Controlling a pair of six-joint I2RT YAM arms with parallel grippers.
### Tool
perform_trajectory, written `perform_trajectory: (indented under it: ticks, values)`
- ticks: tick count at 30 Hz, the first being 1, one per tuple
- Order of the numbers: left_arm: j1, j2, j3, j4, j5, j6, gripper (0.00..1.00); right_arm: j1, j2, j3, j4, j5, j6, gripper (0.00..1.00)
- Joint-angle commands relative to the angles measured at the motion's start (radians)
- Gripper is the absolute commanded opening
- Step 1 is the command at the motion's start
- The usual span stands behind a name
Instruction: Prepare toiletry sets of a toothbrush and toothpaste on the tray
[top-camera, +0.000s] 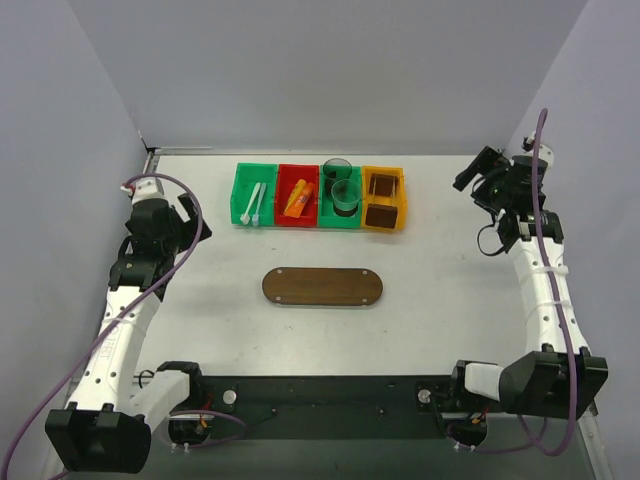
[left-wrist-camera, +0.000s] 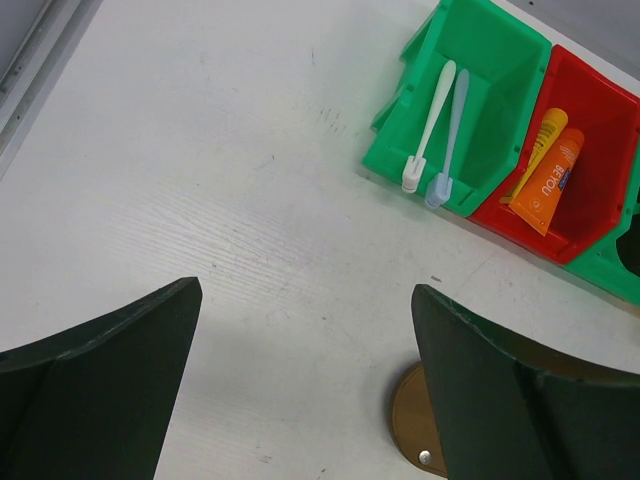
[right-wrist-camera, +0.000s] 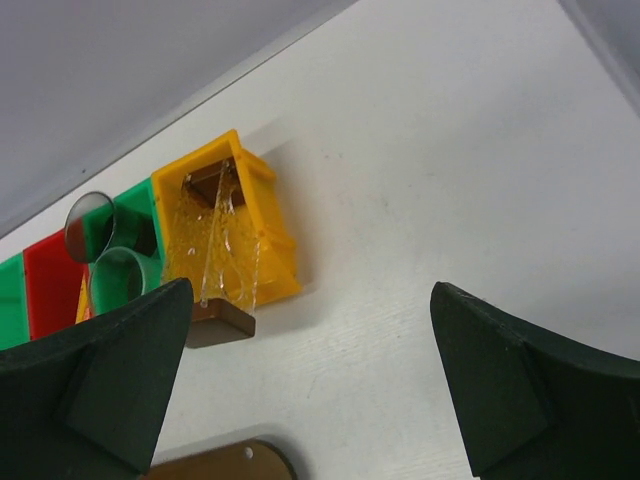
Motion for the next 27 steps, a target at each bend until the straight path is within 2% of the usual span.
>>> perform_trajectory:
  ticks: [1, 4, 6, 10, 14, 21, 23, 24, 25, 27]
  values:
    - [-0.001, -0.026, 0.023, 0.021, 0.017, 0.025, 0.97, 0.026, 0.114, 0.131, -0.09, -0.23, -0.03, 1.0]
    - [-0.002, -0.04, 0.01, 0.013, 0.026, -0.004, 0.97, 0.09, 0.191, 0.215, -0.144, -0.233, -0.076, 1.0]
    - [-0.002, -0.051, -0.01, 0.033, 0.038, -0.006, 0.97, 0.202, 0.215, 0.248, -0.161, -0.2, -0.105, 1.0]
    - [-0.002, -0.048, -0.038, 0.059, 0.079, 0.003, 0.97, 0.329, 0.306, 0.343, -0.202, -0.173, -0.162, 1.0]
    - [-0.01, -0.038, -0.037, 0.065, 0.086, 0.003, 0.97, 0.387, 0.381, 0.398, -0.187, -0.257, -0.159, 1.0]
    - [-0.013, -0.029, -0.012, 0.062, 0.089, -0.009, 0.97, 0.425, 0.528, 0.524, -0.179, -0.298, -0.116, 1.0]
    - [-0.013, -0.026, 0.002, 0.054, 0.084, -0.003, 0.97, 0.461, 0.532, 0.533, -0.184, -0.252, -0.134, 1.0]
    - [-0.015, -0.023, 0.009, 0.044, 0.08, -0.001, 0.97, 0.482, 0.518, 0.528, -0.186, -0.151, -0.148, 1.0]
    - [-0.015, -0.023, 0.014, 0.038, 0.078, 0.003, 0.97, 0.5, 0.481, 0.5, -0.174, -0.114, -0.2, 1.0]
    - [-0.015, -0.021, 0.032, 0.016, 0.072, 0.006, 0.97, 0.537, 0.447, 0.437, -0.062, -0.112, -0.26, 1.0]
